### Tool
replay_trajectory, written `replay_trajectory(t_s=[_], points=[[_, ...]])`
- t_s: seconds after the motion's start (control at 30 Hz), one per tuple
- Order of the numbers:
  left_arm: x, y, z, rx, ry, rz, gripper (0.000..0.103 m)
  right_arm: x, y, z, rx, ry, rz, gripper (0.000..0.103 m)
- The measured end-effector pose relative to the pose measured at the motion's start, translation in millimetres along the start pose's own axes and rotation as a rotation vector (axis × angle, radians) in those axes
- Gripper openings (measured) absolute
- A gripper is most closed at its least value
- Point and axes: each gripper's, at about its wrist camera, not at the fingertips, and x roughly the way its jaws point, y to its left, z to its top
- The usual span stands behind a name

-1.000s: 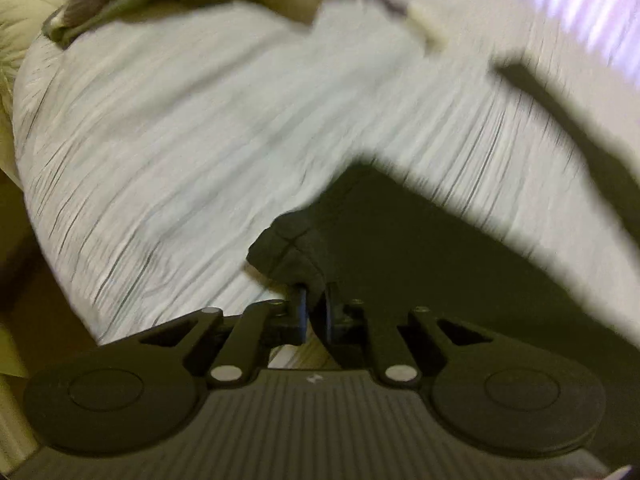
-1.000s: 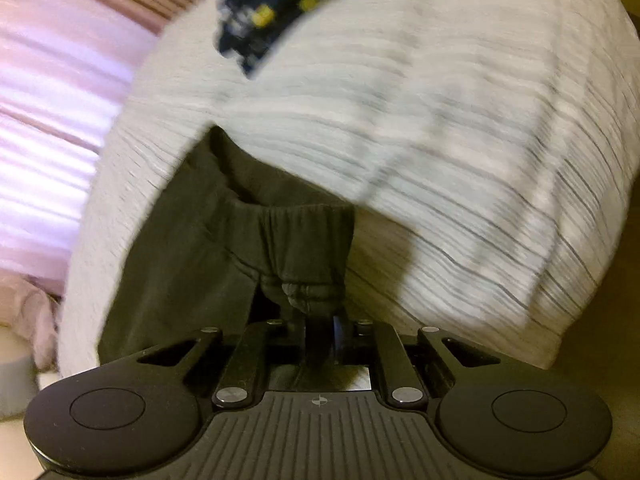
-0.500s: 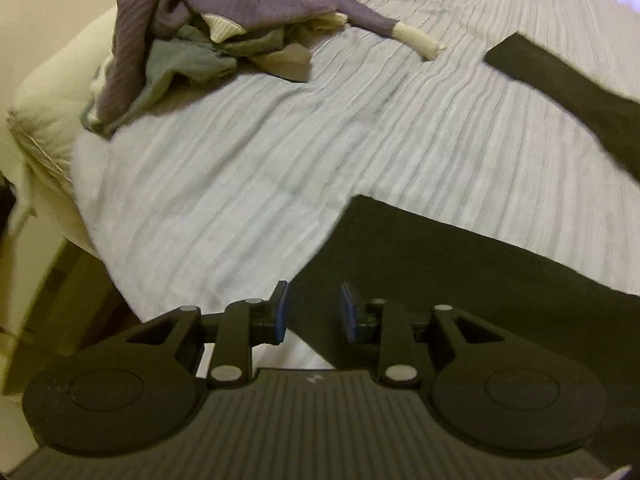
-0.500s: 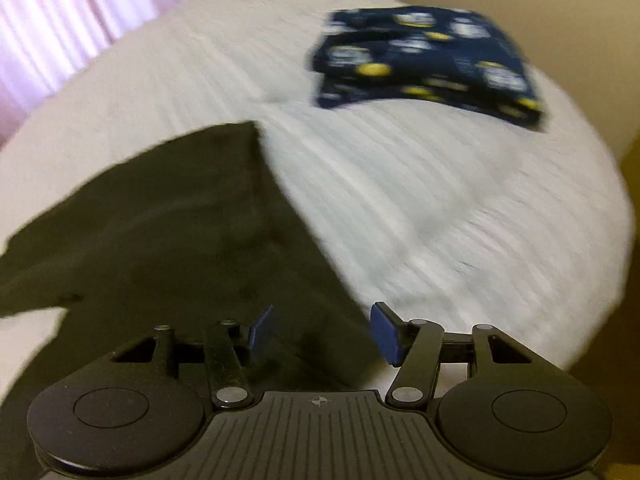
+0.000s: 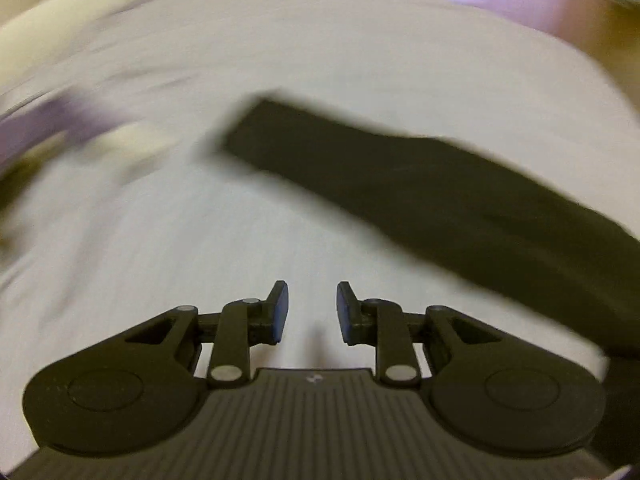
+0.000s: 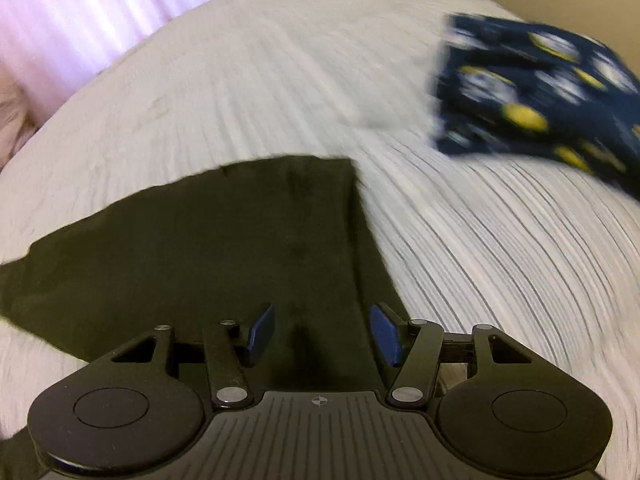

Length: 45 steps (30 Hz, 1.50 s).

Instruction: Fold clothes

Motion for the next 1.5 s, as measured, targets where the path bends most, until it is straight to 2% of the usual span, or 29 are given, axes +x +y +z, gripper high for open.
replay_trajectory(t_s=[0.13, 0.2, 0.3, 0.53, 0.6, 0.73, 0.8, 0.87, 0.93, 0.97, 1.03, 1.13, 1.27, 1.37, 1.43, 1.5], points=[[52.8, -66.7, 55.8, 0.225, -0.009, -0.21, 0.024, 30.7, 19.3, 41.2, -0.165, 0.039, 0.073, 0.057], [73.1, -91.5, 76.9, 0.348, -0.025, -0.272, 0.03, 47.4, 30.5, 61.1, -0.231, 0.049, 0.105, 0.057], [100.7, -113.9, 104.1, 0.494, -0.024, -0.333, 0.031, 74.2, 47.6, 91.4, -0.335, 0.065, 0.148, 0.057], [148.9, -125.7, 152.0, 0.746, 0.047, -0.403, 0.045, 135.8, 78.9, 144.0, -0.54, 0.159, 0.221, 0.057], [160.8, -126.6, 152.7, 0.795, 0.062, -0.392, 0.046, 153.6, 80.7, 154.9, -0.569, 0.214, 0.253, 0.057], [189.4, -121.8, 152.4, 0.865, 0.154, -0.384, 0.048, 180.7, 82.2, 162.9, -0.598, 0.306, 0.293, 0.057], [199.5, -119.9, 145.1, 0.891, 0.176, -0.393, 0.043, 186.0, 83.9, 164.3, -0.598, 0.329, 0.291, 0.057], [200.7, -120.9, 139.7, 0.919, 0.177, -0.392, 0.027, 186.8, 84.8, 162.0, -0.611, 0.332, 0.281, 0.055], [186.1, -119.1, 134.1, 0.945, 0.132, -0.366, 0.012, 187.5, 85.8, 159.7, -0.625, 0.335, 0.27, 0.038], [178.8, -118.1, 131.3, 0.957, 0.109, -0.354, 0.008, 182.4, 87.7, 157.0, -0.648, 0.325, 0.258, 0.035], [164.3, -116.3, 125.8, 0.982, 0.064, -0.327, 0.006, 167.8, 92.7, 150.9, -0.695, 0.289, 0.228, 0.027], [136.9, -113.8, 118.0, 0.993, -0.018, -0.291, 0.006, 131.7, 102.7, 135.2, -0.732, 0.168, 0.178, 0.021], [57.2, -91.1, 87.5, 0.859, -0.142, -0.26, 0.006, 57.6, 118.6, 92.2, -0.778, -0.05, 0.077, 0.021], [-6.6, -67.3, 46.2, 0.741, -0.184, -0.255, 0.006, -2.1, 134.3, 43.8, -0.847, -0.17, 0.007, 0.02], [-42.4, -53.4, 11.4, 0.66, -0.171, -0.254, 0.006, -41.7, 141.7, 3.3, -0.856, -0.209, -0.026, 0.019], [-71.3, -41.8, -27.2, 0.576, -0.127, -0.251, 0.006, -68.3, 147.2, -40.3, -0.892, -0.19, -0.058, 0.019]])
